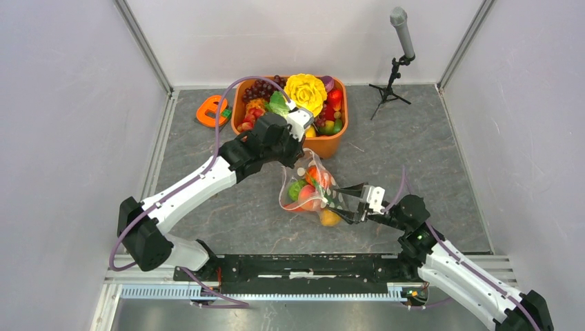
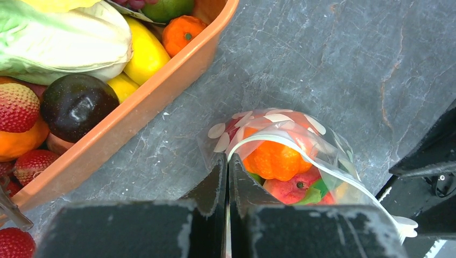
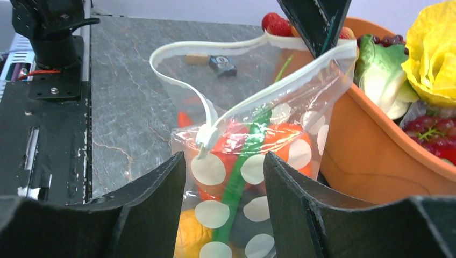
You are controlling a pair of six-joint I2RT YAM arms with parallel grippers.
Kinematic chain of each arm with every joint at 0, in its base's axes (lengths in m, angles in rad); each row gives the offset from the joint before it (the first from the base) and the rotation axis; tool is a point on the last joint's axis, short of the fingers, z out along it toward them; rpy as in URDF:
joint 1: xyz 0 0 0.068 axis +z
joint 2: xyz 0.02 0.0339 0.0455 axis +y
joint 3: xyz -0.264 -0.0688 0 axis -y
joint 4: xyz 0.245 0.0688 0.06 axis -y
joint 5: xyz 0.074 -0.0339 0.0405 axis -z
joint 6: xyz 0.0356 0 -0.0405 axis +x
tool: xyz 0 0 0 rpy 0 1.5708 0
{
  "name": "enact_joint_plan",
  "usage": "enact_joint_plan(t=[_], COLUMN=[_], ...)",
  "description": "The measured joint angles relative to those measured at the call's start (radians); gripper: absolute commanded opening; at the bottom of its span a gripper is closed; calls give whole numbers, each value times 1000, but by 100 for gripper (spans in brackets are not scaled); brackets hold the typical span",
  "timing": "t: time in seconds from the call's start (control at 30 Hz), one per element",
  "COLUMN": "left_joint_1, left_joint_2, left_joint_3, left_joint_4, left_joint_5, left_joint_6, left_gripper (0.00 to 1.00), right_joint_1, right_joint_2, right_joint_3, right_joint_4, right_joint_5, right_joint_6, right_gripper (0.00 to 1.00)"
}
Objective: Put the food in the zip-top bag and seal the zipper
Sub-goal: Zip the zipper food storage bag at the center of the board.
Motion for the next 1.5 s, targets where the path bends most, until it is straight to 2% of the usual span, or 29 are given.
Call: enact_joint_plan(t=[0.23,0.37,0.5,0.67,0.77,0.97,1.07,1.2,1.27,1.3,1.37,1.5], left_joint_1=[7,7,8,10,11,12,12,12,12,12,12,12], left_joint_2=[0,0,0,0,0,0,0,0,0,0,0,0], left_joint_3=[0,0,0,0,0,0,0,0,0,0,0,0], left_joint_4=[1,1,1,1,1,1,1,1,1,1,1,1], left_joint_5=[20,22,22,24,24,24,24,24,24,24,24,24], left_joint_6=[-22,-27,-32,-34,-35,-35,-35,-35,-36,-36,-36,-36], left_gripper=[2,2,2,2,2,2,2,2,2,2,2,2], right_joint_1=[62,100,117,119,121,123,123,123,123,123,123,123], right_joint_2=[14,42,66,80,83,90,103,111,111,111,111,111], right_joint_3=[-16,-26,-26,-32,-33,-34,-34,-34,-34,-33,-31,-26], right_joint_4=[92,123,129,146,147,151,148,137,134,131,121,106], right_joint_5=[27,61,91,121,143,167,177,189,193,196,200,203], right_joint_6=[2,-6,-15,-19,-21,-21,-21,-21,-20,-16,-12,-10], right_gripper=[53,41,40,32,34,18,17,20,43,46,47,38])
